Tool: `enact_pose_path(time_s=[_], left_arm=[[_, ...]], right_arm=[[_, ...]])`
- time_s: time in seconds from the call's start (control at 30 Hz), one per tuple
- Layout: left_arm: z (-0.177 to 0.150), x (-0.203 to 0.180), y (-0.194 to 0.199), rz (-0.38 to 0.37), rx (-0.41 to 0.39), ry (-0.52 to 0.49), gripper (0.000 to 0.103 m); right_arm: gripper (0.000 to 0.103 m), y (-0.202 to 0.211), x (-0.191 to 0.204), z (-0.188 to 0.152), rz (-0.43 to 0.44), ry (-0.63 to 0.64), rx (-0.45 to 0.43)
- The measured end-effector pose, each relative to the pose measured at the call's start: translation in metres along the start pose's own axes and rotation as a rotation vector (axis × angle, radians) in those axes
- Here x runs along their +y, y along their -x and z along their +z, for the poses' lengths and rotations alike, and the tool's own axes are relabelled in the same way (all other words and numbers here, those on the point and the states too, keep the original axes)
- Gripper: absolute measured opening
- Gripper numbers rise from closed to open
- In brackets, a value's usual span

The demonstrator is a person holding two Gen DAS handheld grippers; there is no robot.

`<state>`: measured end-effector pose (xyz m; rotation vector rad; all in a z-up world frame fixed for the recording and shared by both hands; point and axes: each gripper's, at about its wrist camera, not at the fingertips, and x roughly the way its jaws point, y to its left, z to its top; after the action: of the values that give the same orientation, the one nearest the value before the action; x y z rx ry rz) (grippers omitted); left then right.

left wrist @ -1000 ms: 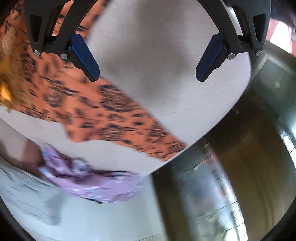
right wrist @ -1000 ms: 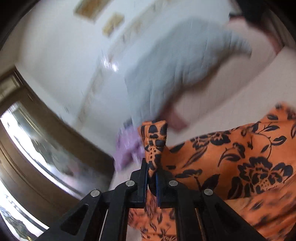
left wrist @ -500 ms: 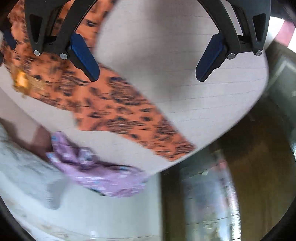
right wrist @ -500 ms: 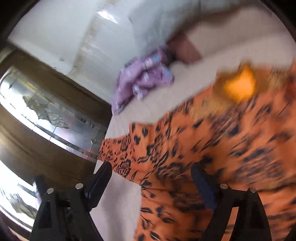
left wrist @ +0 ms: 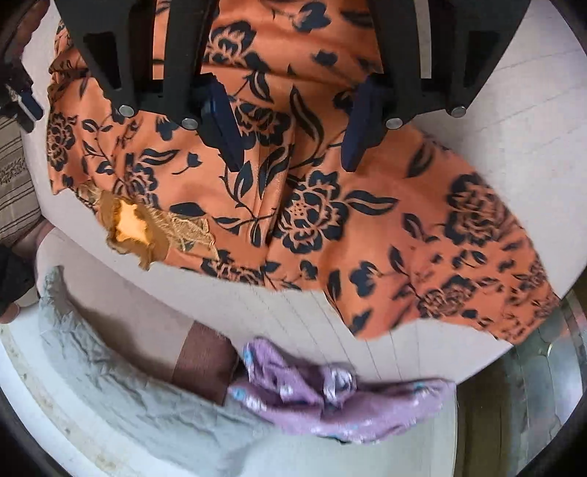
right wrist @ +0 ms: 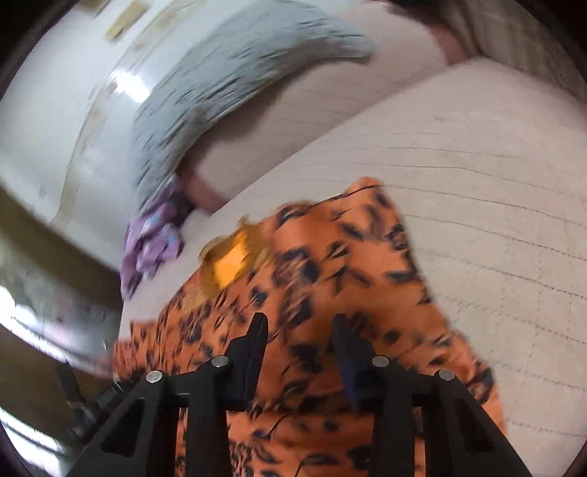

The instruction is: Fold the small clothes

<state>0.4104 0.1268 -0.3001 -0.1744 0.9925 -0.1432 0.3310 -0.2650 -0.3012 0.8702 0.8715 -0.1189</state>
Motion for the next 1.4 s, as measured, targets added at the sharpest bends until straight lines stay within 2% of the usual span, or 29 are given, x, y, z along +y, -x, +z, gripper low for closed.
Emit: enact_pose_path(time_s=[0.07, 0.17, 0.2, 0.27, 0.3, 0.33, 0.37, 0.43, 0.53, 0.73, 0.87, 0.93, 1.0, 1.03, 1.07, 1.1, 1.13, 1.17, 1.2, 1.23, 1.27, 1.3, 1.33, 1.37, 1.4], left_arm=[[0.002, -0.006, -0.006, -0.005, 0.004, -0.006, 0.056], [-0.001, -0.018, -0.014, -0.059, 0.002, -0.067, 0.054], [-0.002, -0.021, -0.017, -0.062, 0.006, -0.076, 0.043], [-0.005, -0.027, -0.021, -0.036, -0.001, -0.11, 0.027], [-0.006, -0.029, -0.024, -0.018, -0.013, -0.134, 0.015], [-0.006, -0.03, -0.025, -0.017, -0.013, -0.138, 0.01], [-0.006, -0.03, -0.026, -0.024, -0.011, -0.138, 0.008], [-0.005, -0.026, -0.022, -0.06, -0.017, -0.135, 0.006], [-0.006, -0.026, -0.01, -0.061, -0.058, -0.147, 0.005], [-0.007, -0.032, 0.013, -0.059, -0.122, -0.15, 0.005], [-0.008, -0.03, 0.034, -0.027, -0.162, -0.152, 0.005], [-0.008, -0.024, 0.039, 0.017, -0.179, -0.158, 0.005], [-0.009, -0.016, 0.03, 0.047, -0.127, -0.159, 0.005], [-0.009, -0.011, 0.016, 0.058, -0.04, -0.162, 0.006], [-0.009, -0.008, 0.005, 0.075, 0.021, -0.155, 0.009], [-0.009, -0.002, -0.003, 0.088, 0.069, -0.138, 0.01], [-0.006, 0.004, -0.001, 0.054, 0.074, -0.119, 0.01], [-0.002, 0.009, 0.005, 0.024, 0.056, -0.105, 0.01], [0.004, 0.017, 0.018, -0.014, 0.004, -0.085, 0.014], [0.01, 0.027, 0.033, -0.022, -0.068, -0.067, 0.023], [0.018, 0.043, 0.051, 0.023, -0.159, -0.037, 0.053], [0.023, 0.054, 0.057, 0.063, -0.195, -0.011, 0.082], [0.028, 0.072, 0.064, 0.121, -0.24, 0.037, 0.087], [0.035, 0.099, 0.068, 0.176, -0.285, 0.113, 0.088], [0.039, 0.123, 0.065, 0.2, -0.286, 0.177, 0.088]], right_arm=[[0.039, -0.003, -0.011, 0.009, 0.014, -0.041, -0.012], [0.039, -0.025, -0.028, 0.015, 0.043, -0.095, 0.044], [0.039, -0.04, -0.033, 0.014, 0.043, -0.103, 0.093], [0.036, -0.06, -0.037, 0.009, 0.001, -0.112, 0.17], [0.036, -0.06, -0.036, 0.01, -0.002, -0.104, 0.16], [0.036, -0.058, -0.031, 0.013, -0.006, -0.083, 0.158], [0.039, -0.056, -0.028, 0.015, -0.003, -0.068, 0.158], [0.038, -0.053, -0.027, 0.016, -0.003, -0.059, 0.149], [0.038, -0.049, -0.022, 0.014, -0.004, -0.052, 0.119], [0.039, -0.019, 0.004, 0.007, 0.031, 0.055, -0.033], [0.039, -0.025, 0.01, 0.001, 0.036, 0.07, 0.016], [0.039, -0.037, 0.008, -0.002, 0.015, 0.067, 0.075], [0.039, -0.052, 0.005, -0.006, -0.036, 0.068, 0.148], [0.039, -0.058, 0.005, -0.01, -0.061, 0.075, 0.174], [0.039, -0.06, 0.008, -0.012, -0.073, 0.093, 0.162], [0.038, -0.059, 0.012, -0.013, -0.085, 0.117, 0.153], [0.038, -0.058, 0.016, -0.013, -0.095, 0.138, 0.153], [0.039, -0.055, 0.018, -0.013, -0.091, 0.152, 0.148], [0.04, -0.05, 0.02, -0.012, -0.072, 0.154, 0.129], [0.04, -0.046, 0.021, -0.011, -0.058, 0.156, 0.112], [0.052, -0.042, 0.024, -0.01, -0.036, 0.157, 0.093], [0.06, -0.038, 0.025, -0.009, -0.004, 0.154, 0.067], [0.071, -0.035, 0.025, -0.009, 0.02, 0.153, 0.046], [0.074, -0.032, 0.028, -0.01, 0.031, 0.16, 0.03], [0.074, -0.032, 0.03, -0.011, 0.033, 0.169, 0.029]])
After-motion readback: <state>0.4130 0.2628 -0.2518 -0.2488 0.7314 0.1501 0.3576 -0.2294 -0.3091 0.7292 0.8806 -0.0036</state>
